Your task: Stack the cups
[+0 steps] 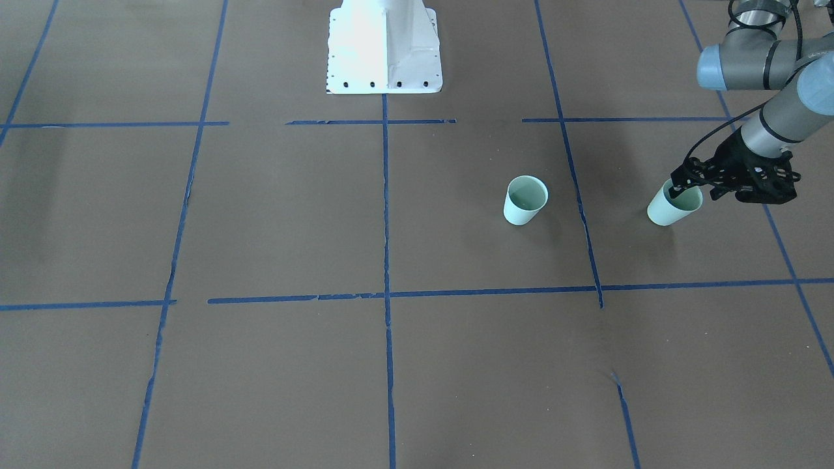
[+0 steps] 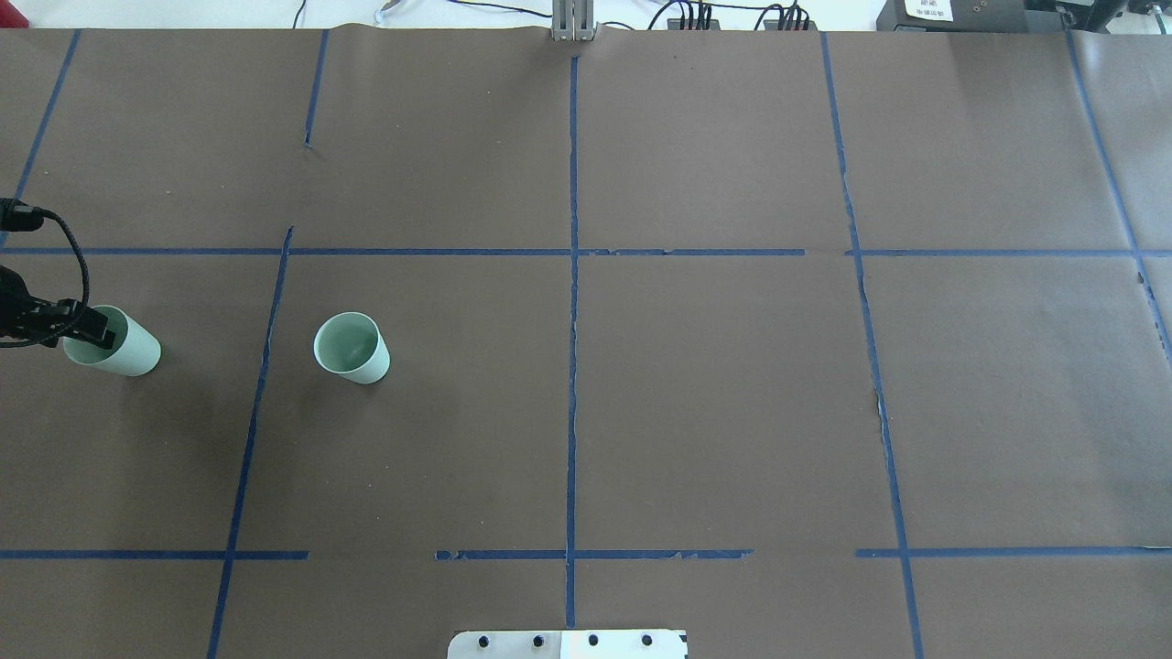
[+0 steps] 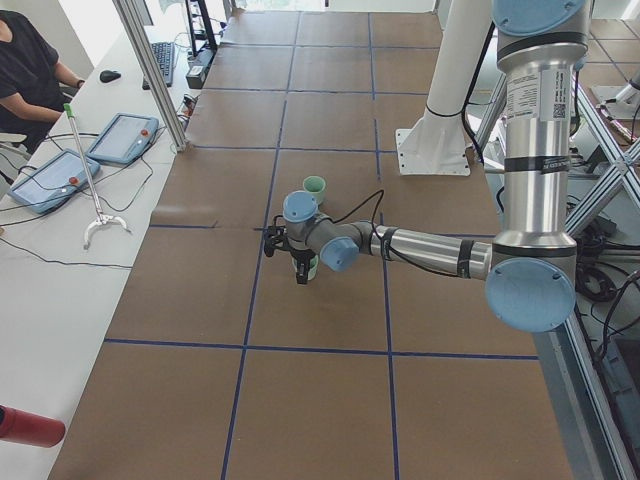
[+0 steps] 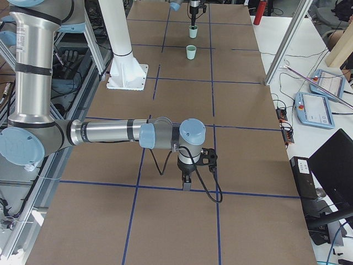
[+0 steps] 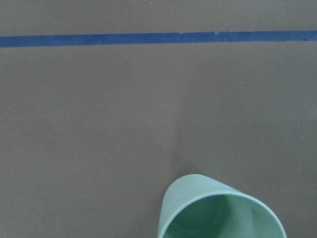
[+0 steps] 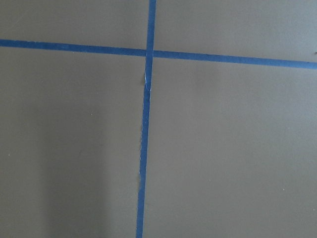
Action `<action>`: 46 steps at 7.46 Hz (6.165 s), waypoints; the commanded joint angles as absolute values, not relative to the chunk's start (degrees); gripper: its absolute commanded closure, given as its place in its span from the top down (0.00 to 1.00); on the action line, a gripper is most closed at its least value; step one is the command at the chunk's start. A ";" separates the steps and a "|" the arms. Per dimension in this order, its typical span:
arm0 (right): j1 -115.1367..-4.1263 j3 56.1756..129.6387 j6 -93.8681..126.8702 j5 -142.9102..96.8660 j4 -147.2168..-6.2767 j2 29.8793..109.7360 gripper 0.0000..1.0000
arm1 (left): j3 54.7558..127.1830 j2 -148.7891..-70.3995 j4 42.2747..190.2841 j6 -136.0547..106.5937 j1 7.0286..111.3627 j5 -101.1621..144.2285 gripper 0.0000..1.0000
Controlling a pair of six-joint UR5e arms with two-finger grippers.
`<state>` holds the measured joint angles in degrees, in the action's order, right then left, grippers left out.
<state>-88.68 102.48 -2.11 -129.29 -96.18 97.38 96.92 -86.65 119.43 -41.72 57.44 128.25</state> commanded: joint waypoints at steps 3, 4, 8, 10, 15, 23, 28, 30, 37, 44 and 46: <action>-88.68 102.48 -2.11 -129.29 -96.15 97.38 1.00 | 98.51 -86.40 119.27 -41.49 58.09 128.49 0.00; -88.68 102.48 -2.11 -129.29 -96.24 97.38 1.00 | 102.53 -84.66 118.48 -41.40 58.36 128.84 0.00; -88.68 102.57 -2.02 -129.29 -96.15 97.38 1.00 | 117.90 -86.63 93.55 -28.70 71.33 128.85 0.00; -88.68 102.57 -2.02 -129.29 -96.24 97.38 1.00 | 122.42 -100.56 70.25 -28.82 72.43 128.59 0.00; -88.68 102.57 -2.11 -129.29 -96.15 97.38 1.00 | 117.18 -115.48 69.40 -50.51 53.21 128.94 0.00; -88.68 102.48 -2.11 -129.29 -96.24 97.38 1.00 | 111.62 -110.67 84.96 -56.41 49.49 128.58 0.00; -88.68 102.48 -2.11 -129.29 -96.24 97.38 1.00 | 109.42 -110.65 87.71 -58.01 46.85 128.50 0.00; -88.68 102.48 -2.11 -129.29 -96.15 97.38 1.00 | 108.72 -110.83 87.98 -58.01 46.06 128.41 0.00; -88.68 102.48 -2.11 -129.29 -96.24 97.38 1.00 | 106.87 -110.65 90.88 -57.13 46.05 128.23 1.00; -88.68 102.48 -2.11 -129.29 -96.24 97.38 1.00 | 117.61 -108.11 75.36 -25.78 67.80 128.67 1.00; -88.68 102.48 -2.11 -129.29 -96.24 97.38 1.00 | 111.31 -104.26 75.31 -14.71 75.81 128.93 1.00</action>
